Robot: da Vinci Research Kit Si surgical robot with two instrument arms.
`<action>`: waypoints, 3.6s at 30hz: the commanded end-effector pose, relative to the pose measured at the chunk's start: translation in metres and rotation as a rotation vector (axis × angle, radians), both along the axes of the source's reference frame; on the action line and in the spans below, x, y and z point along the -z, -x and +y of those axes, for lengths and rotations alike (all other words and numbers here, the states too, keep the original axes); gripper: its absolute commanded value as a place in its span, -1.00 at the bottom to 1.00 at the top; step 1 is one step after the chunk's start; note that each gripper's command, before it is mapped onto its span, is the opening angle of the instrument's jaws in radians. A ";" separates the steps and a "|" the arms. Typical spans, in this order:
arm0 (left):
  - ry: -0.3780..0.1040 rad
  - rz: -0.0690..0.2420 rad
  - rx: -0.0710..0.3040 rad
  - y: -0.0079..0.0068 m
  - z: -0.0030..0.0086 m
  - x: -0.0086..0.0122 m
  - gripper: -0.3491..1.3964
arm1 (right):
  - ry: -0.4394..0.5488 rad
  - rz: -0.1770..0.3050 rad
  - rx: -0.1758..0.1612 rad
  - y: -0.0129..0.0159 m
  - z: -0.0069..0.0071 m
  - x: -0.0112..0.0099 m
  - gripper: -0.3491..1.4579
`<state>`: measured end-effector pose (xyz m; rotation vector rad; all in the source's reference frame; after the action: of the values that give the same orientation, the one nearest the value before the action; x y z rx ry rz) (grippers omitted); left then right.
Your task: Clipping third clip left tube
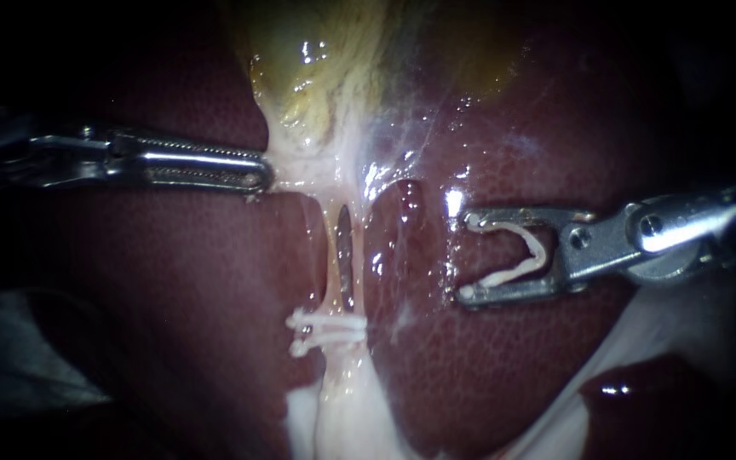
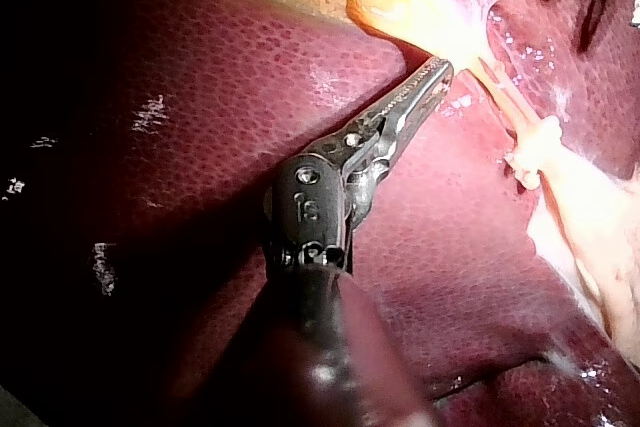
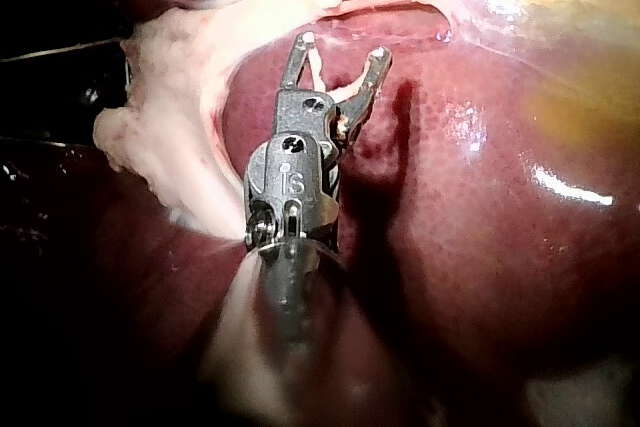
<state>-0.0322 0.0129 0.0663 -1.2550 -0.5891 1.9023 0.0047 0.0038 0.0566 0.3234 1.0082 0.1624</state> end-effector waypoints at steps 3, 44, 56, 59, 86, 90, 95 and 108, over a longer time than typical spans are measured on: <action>-0.004 -0.002 -0.001 -0.0004 0.0002 0.0009 -1.00 | 0.000 0.000 0.000 0.0000 0.0000 0.0000 -0.06; -0.011 -0.015 0.023 -0.0027 0.0012 0.0062 -1.00 | -0.287 0.169 -0.077 -0.0138 0.0001 -0.0094 -0.07; -0.011 -0.015 0.023 -0.0027 0.0012 0.0062 -1.00 | -0.305 0.180 -0.067 -0.0132 -0.0001 -0.0090 -0.07; -0.011 -0.015 0.023 -0.0027 0.0012 0.0062 -1.00 | -0.310 0.183 -0.063 -0.0121 0.0001 -0.0084 -0.07; -0.011 -0.015 0.024 -0.0025 0.0012 0.0062 -1.00 | -0.389 0.198 -0.065 -0.0134 0.0004 -0.0105 -0.08; -0.011 -0.014 0.024 -0.0025 0.0012 0.0062 -1.00 | -0.408 0.197 -0.061 -0.0138 0.0006 -0.0112 -0.08; -0.011 -0.014 0.025 -0.0024 0.0012 0.0062 -1.00 | -0.454 0.233 -0.063 -0.0148 0.0009 -0.0117 -0.08; -0.010 -0.013 0.027 -0.0020 0.0011 0.0061 -1.00 | -0.546 0.366 -0.063 -0.0173 0.0006 -0.0111 -0.06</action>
<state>-0.0302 0.0140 0.0603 -1.2634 -0.5833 1.8684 0.0221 0.0043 0.0676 0.8419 1.3325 0.4530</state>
